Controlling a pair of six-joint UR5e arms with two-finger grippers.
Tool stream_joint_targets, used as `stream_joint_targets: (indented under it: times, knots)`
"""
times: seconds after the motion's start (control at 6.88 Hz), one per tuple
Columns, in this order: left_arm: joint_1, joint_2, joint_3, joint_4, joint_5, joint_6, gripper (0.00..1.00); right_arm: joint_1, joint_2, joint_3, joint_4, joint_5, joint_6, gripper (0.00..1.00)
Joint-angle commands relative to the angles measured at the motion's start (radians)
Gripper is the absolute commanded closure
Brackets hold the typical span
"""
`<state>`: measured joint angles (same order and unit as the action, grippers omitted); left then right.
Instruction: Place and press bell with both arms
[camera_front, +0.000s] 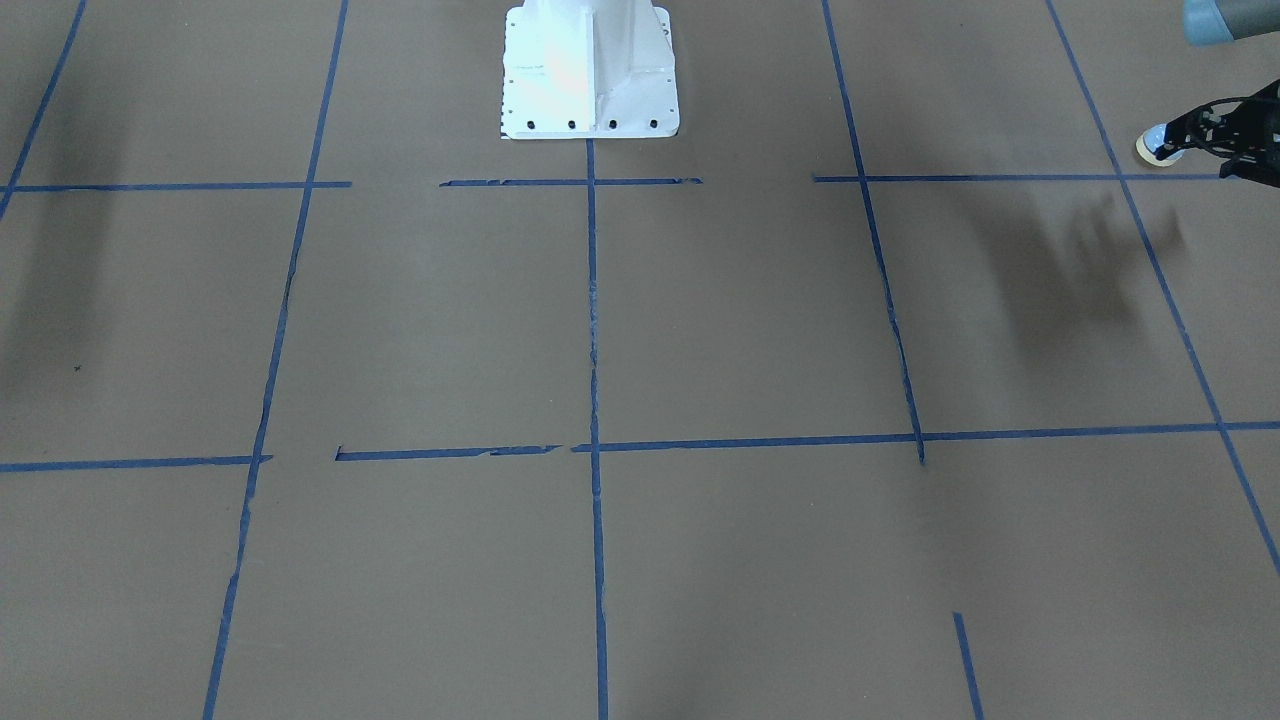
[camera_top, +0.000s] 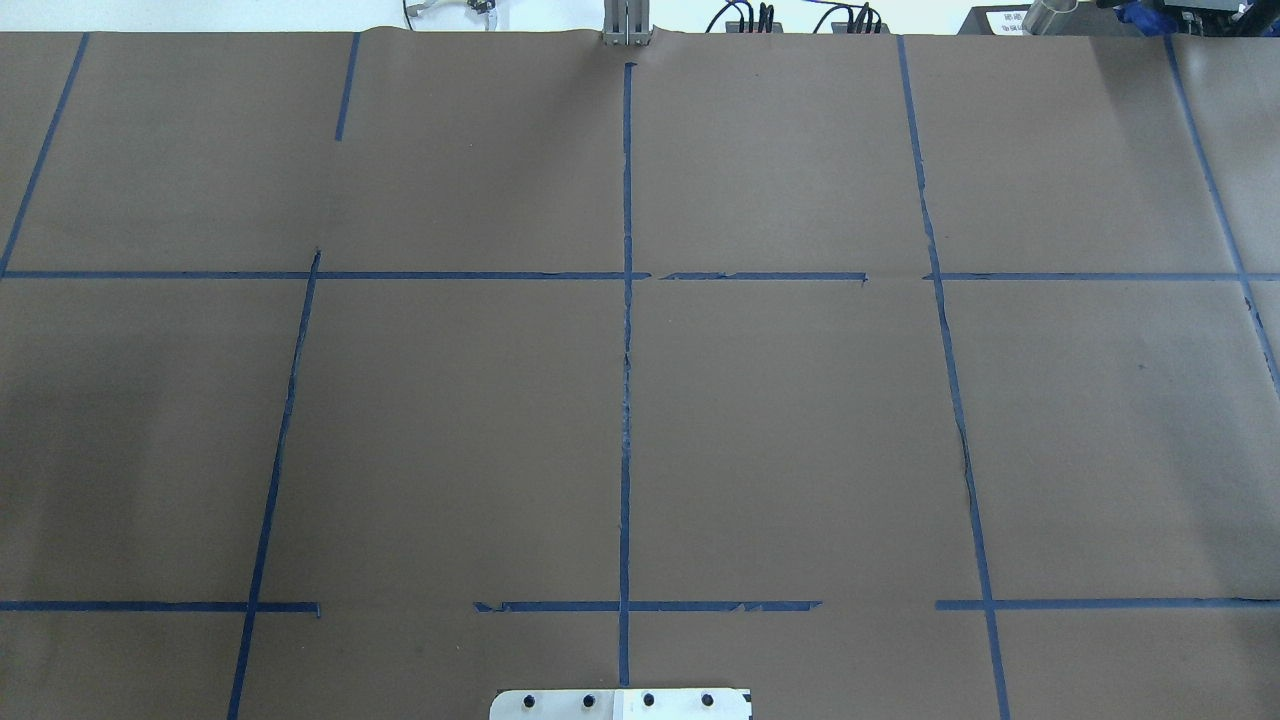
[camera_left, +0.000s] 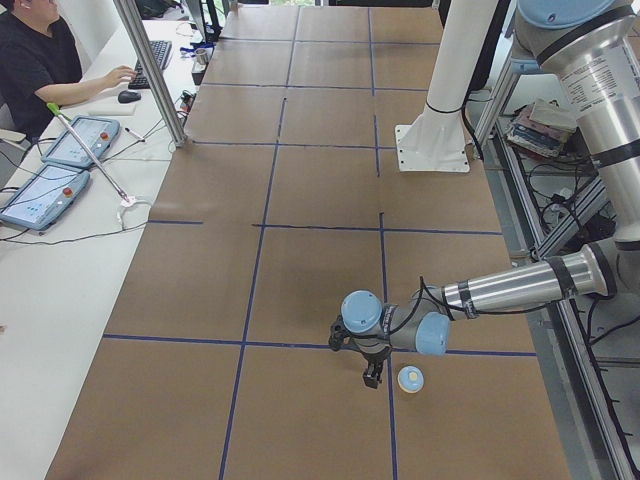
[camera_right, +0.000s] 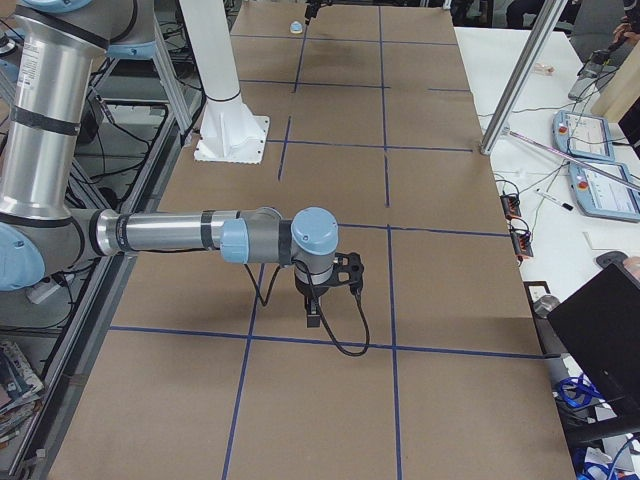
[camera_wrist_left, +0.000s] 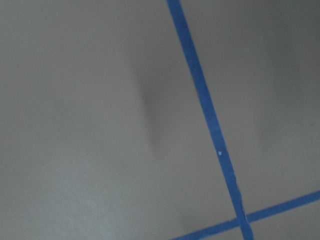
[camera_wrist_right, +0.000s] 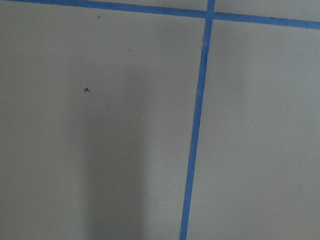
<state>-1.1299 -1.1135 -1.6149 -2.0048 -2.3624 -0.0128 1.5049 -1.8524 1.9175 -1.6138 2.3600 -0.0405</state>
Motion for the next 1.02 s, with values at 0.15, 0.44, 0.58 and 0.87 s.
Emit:
stream_joint_targets:
  times: [0.15, 0.44, 0.58, 0.87]
  knots:
    - [0.160, 0.004, 0.013, 0.003, 0.008, -0.141, 0.00, 0.000, -0.001, 0.000, 0.000, 0.001, -0.001, 0.00]
    - [0.182, 0.004, 0.046, 0.003, 0.062, -0.139, 0.00, 0.000, -0.001, 0.000, 0.000, 0.001, -0.001, 0.00]
    - [0.182, 0.004, 0.050, 0.001, 0.066, -0.138, 0.00, 0.000, -0.001, 0.002, 0.000, 0.001, -0.001, 0.00]
    - [0.191, 0.004, 0.081, 0.000, 0.066, -0.136, 0.00, 0.000, -0.001, 0.002, 0.000, 0.001, -0.001, 0.00]
